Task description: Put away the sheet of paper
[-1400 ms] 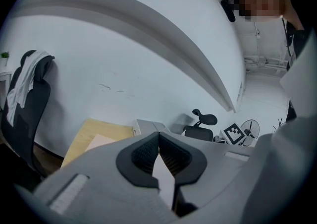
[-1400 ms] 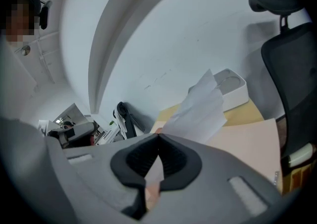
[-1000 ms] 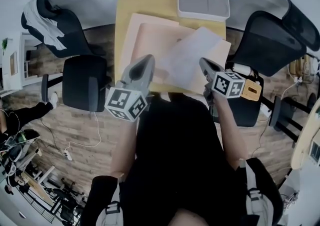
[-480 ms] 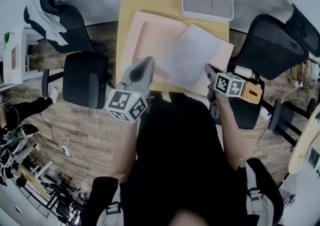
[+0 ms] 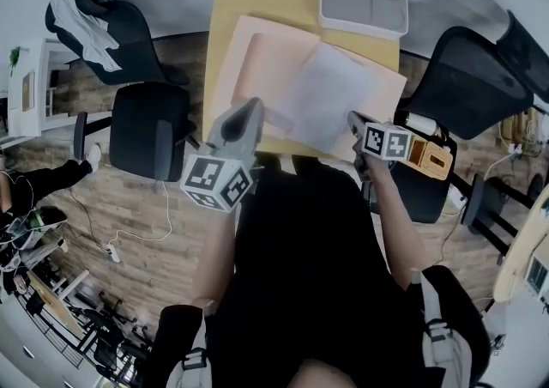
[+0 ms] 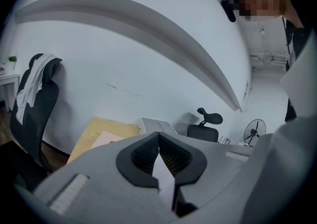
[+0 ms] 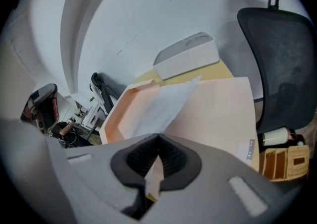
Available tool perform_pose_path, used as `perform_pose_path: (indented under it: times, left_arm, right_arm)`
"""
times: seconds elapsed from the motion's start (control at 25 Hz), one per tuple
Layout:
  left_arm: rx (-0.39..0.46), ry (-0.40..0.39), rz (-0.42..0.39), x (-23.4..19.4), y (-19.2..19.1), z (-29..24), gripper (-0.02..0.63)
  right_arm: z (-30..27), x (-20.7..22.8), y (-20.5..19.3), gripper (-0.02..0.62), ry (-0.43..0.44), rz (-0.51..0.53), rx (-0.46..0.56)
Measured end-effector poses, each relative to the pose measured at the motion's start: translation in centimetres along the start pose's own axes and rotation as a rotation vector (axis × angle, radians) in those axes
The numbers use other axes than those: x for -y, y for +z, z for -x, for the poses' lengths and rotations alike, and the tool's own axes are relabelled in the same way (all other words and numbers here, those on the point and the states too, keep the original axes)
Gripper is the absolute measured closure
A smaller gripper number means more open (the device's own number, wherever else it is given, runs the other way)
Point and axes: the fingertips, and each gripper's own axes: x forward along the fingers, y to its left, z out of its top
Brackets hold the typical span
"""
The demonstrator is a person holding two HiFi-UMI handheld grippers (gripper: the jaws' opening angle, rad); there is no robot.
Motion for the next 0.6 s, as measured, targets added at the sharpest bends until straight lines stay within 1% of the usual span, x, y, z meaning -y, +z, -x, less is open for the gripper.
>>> perform_pose_path:
  times: [0.12, 0.4, 0.6]
  left_arm:
    - [0.0, 0.006, 0.001, -0.1, 0.0, 0.1, 0.595]
    - [-0.001, 0.026, 0.0, -0.5, 0.1, 0.9, 0.595]
    - [0.008, 0.062, 0.0, -1.4, 0.5, 2.2, 0.595]
  right_arm:
    - [-0.4, 0.3, -0.3, 0.594, -0.007, 0.014, -0.02]
    - [-2.5, 0.0, 0.6, 0.594, 0.016, -0.05, -0.005]
    - [-3.7, -0.6, 1.7, 0.594, 0.02, -0.052, 0.007]
